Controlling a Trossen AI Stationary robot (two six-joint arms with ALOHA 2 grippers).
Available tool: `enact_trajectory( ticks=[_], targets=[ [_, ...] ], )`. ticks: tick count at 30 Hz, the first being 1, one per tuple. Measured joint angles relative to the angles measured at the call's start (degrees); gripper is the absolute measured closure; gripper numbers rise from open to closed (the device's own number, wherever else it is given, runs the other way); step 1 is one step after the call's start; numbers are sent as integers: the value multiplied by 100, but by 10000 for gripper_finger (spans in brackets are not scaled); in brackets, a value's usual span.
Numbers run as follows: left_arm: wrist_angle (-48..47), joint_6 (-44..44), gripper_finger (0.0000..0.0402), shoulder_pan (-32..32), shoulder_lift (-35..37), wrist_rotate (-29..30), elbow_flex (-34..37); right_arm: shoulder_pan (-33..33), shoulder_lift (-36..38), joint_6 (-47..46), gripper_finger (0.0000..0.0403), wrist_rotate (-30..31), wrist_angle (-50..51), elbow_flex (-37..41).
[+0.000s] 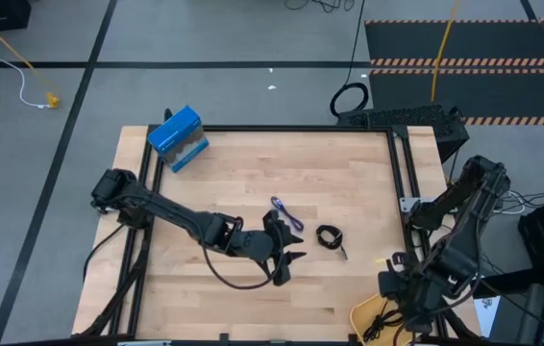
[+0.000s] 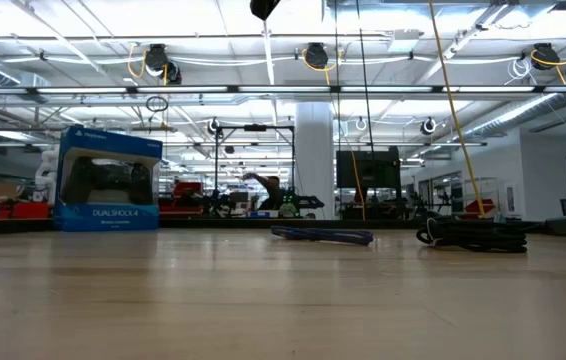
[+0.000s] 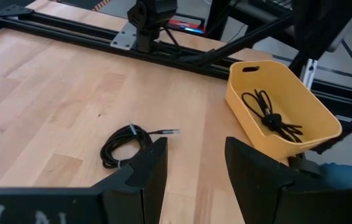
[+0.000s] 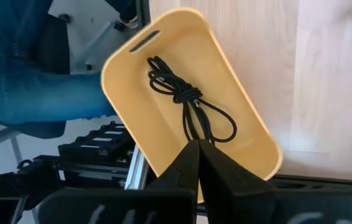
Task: Pick and place USB-C Cables
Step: Put the black charger cable into the yellow bin
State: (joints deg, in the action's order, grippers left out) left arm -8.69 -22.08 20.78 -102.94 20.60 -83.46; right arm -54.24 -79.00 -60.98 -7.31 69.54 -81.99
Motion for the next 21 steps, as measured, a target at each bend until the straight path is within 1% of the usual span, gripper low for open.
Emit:
enact_trajectory(
  ticks=[6, 10, 16, 19, 21],
  targets=[
    [1, 226, 240, 116, 0, 41, 1, 244, 0, 532, 403, 19, 677, -674],
    [48, 292, 240, 111, 0, 50, 2, 394, 0, 1029, 403, 370, 1174, -1112],
    [189, 470, 240, 100, 6, 55, 2, 596, 20, 1741, 403, 1306, 1697, -1700],
    [197, 537, 240, 80, 106, 65, 6, 642, 125, 2101, 403, 1847, 1667, -1771],
    [144, 671, 241, 79, 256, 135, 4, 656, 226, 2298, 403, 2338, 1655, -1764]
  ],
)
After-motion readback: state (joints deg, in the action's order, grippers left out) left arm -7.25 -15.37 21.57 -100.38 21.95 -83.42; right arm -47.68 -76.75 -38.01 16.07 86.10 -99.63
